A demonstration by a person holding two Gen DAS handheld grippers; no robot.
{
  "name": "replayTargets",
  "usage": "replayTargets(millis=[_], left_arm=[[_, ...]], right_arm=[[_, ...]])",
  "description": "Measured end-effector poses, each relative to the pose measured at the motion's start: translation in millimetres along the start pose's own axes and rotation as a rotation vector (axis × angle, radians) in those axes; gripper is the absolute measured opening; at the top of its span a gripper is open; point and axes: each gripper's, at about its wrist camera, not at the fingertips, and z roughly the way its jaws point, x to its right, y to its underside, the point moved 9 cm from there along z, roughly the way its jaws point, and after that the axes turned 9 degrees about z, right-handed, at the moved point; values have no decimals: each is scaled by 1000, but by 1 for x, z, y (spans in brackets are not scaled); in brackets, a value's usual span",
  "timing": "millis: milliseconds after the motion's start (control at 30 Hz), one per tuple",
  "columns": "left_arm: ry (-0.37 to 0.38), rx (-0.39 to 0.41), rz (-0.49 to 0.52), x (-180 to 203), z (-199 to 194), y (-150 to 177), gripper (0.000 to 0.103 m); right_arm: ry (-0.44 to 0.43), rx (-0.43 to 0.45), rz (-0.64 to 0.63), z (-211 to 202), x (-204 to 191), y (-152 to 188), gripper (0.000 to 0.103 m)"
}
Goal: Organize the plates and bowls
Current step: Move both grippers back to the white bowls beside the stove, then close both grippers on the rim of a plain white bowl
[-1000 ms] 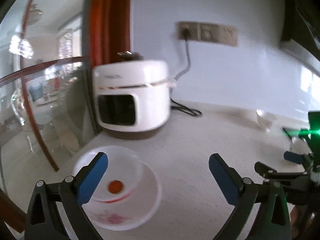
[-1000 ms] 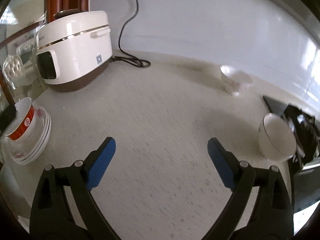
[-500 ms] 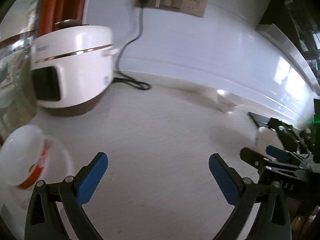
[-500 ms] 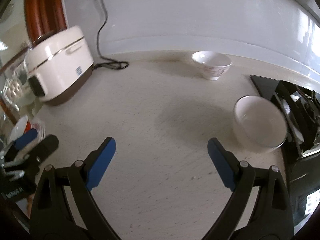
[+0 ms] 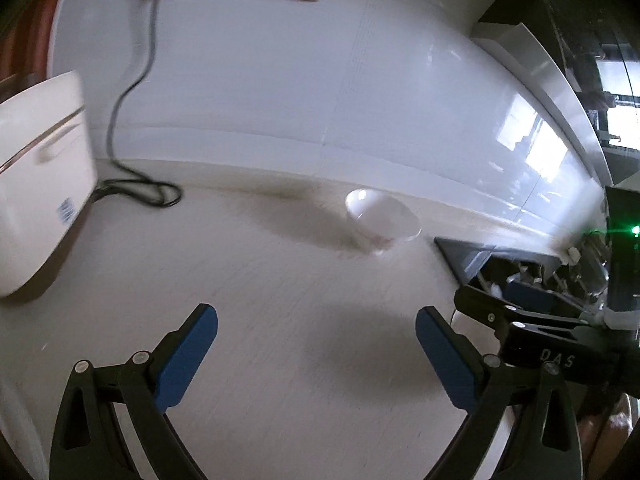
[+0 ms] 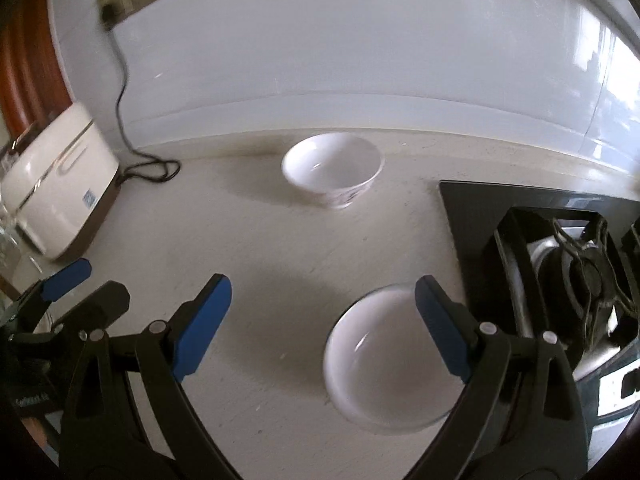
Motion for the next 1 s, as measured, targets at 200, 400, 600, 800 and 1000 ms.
replayTargets(millis=[200,400,600,800,1000], left_arm=[[86,-39,-17,13,50,-32,89],[138,-112,-79,18,110,-52,71],[136,-151,-111,16,143,-57,65],[184,-212,-173,17,174,-53,56],[205,-231,-194,19,187,-48,51]], right_arm=[[-14,-74,60,33,34,-42,94],[-7,-150,78,73,47,-63,94],[-29,-188,112,102,50,-75,92],[-36,-257,114,130,49,-79,72],[-41,-307,92,152,44,-78,52]])
